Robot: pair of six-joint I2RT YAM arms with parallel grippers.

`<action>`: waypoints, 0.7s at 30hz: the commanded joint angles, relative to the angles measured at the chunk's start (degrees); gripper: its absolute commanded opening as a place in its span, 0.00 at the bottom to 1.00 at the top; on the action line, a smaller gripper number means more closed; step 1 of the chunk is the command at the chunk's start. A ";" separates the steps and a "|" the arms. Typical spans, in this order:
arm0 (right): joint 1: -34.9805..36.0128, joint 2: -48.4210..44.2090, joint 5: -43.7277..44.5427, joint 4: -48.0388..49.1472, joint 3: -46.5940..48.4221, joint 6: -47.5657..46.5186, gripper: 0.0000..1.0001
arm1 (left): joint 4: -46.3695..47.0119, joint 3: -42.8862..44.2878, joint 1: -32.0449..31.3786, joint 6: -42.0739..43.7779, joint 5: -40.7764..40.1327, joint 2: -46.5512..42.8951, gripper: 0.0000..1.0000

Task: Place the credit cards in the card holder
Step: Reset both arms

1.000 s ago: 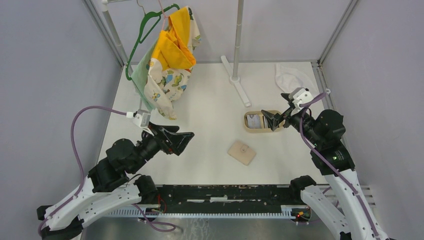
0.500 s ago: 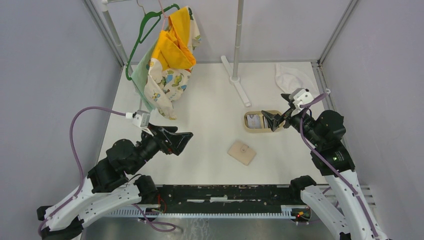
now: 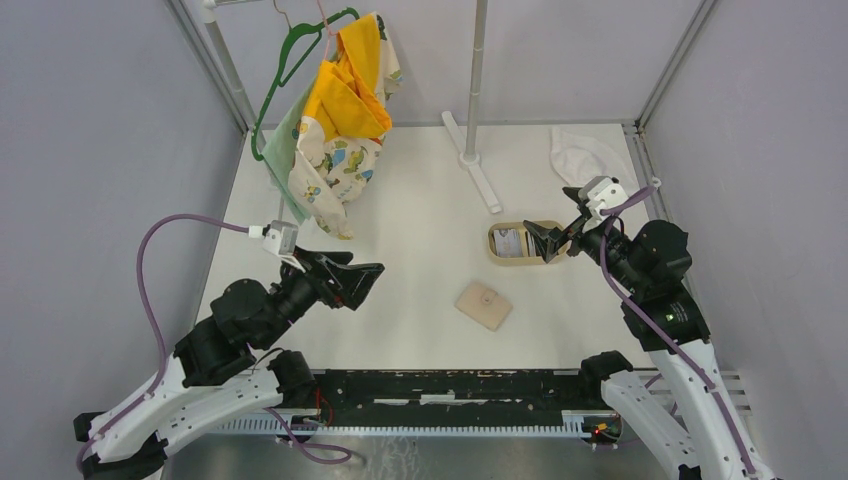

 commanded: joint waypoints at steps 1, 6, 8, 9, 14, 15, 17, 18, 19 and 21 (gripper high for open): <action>-0.19 -0.37 -0.19 3.39 -0.47 0.30 0.98 | 1.33 -0.29 -0.14 2.24 -0.88 -0.63 1.00; -0.17 -0.32 -0.28 3.42 -0.48 0.36 0.98 | 1.36 -0.48 -0.24 2.15 -0.88 -0.55 1.00; -0.28 -0.32 -0.24 3.40 -0.48 0.41 0.98 | 1.42 -0.55 -0.21 2.15 -0.88 -0.55 1.00; -0.28 -0.32 -0.24 3.41 -0.46 0.41 0.98 | 1.38 -0.56 -0.16 2.15 -0.88 -0.55 1.00; -0.32 -0.33 -0.31 3.41 -0.48 0.41 0.98 | 1.39 -0.64 -0.25 2.06 -0.88 -0.57 1.00; -0.30 -0.30 -0.31 3.44 -0.48 0.41 0.98 | 1.36 -0.65 -0.24 2.06 -0.88 -0.56 1.00; -0.30 -0.35 -0.33 3.37 -0.48 0.41 0.98 | 1.37 -0.73 -0.24 2.04 -0.88 -0.62 1.00; -0.34 -0.35 -0.34 3.41 -0.47 0.41 0.98 | 1.40 -0.74 -0.25 1.98 -0.88 -0.56 1.00; -0.30 -0.37 -0.34 3.44 -0.48 0.41 0.98 | 1.35 -0.74 -0.23 1.98 -0.88 -0.59 1.00; -0.35 -0.41 -0.38 3.41 -0.54 0.41 0.98 | 1.39 -0.80 -0.24 1.91 -0.88 -0.59 1.00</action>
